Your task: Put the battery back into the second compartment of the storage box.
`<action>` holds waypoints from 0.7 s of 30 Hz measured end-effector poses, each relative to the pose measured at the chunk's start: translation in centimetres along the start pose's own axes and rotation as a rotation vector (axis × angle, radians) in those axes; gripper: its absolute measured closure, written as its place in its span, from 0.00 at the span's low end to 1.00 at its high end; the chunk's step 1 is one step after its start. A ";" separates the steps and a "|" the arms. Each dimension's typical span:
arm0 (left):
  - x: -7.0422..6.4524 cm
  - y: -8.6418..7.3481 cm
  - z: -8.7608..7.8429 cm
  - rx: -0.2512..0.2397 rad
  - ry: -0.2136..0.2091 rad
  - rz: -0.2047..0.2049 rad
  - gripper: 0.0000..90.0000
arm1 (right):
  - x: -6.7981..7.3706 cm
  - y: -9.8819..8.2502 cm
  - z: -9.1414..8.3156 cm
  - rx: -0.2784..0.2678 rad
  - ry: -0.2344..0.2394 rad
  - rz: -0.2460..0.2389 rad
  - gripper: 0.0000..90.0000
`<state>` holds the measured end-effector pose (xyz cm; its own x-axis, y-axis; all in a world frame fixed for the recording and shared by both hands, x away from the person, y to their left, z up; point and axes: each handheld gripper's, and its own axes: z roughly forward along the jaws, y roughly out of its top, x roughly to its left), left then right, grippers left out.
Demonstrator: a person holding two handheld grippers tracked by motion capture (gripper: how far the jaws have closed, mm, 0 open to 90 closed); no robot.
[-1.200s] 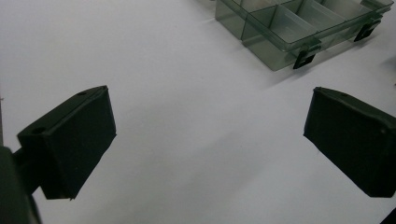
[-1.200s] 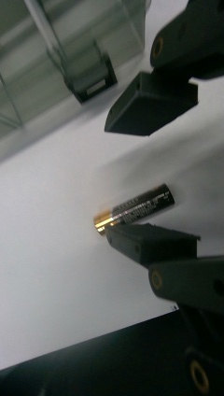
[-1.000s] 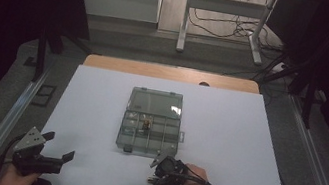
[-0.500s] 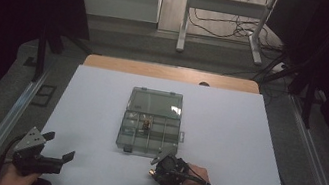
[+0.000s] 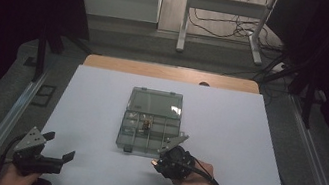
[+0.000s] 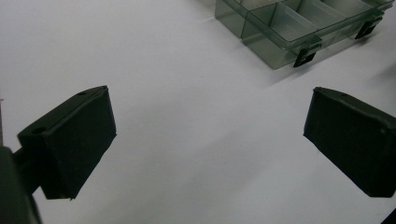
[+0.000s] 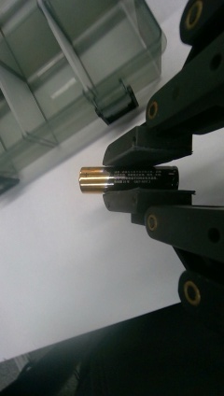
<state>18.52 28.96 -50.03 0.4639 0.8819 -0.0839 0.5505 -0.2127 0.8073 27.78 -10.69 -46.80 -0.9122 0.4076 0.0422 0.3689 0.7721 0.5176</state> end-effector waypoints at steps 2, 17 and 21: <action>0.0 0.0 0.0 0.000 0.000 0.000 0.03 | -0.2 0.1 -0.1 -0.005 -0.006 0.008 0.86; 0.1 0.0 0.0 0.001 0.001 -0.005 0.03 | -1.6 1.5 -0.6 -0.034 -0.016 0.051 0.86; 0.0 0.0 0.0 0.002 0.002 -0.004 0.03 | -2.0 1.7 -0.7 -0.044 -0.014 0.065 0.86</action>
<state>18.55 28.99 -50.05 0.4603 0.8836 -0.0858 0.5537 -0.2102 0.8057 30.13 -10.57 -45.37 -0.8839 0.4631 0.0655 0.4190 0.7218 0.5508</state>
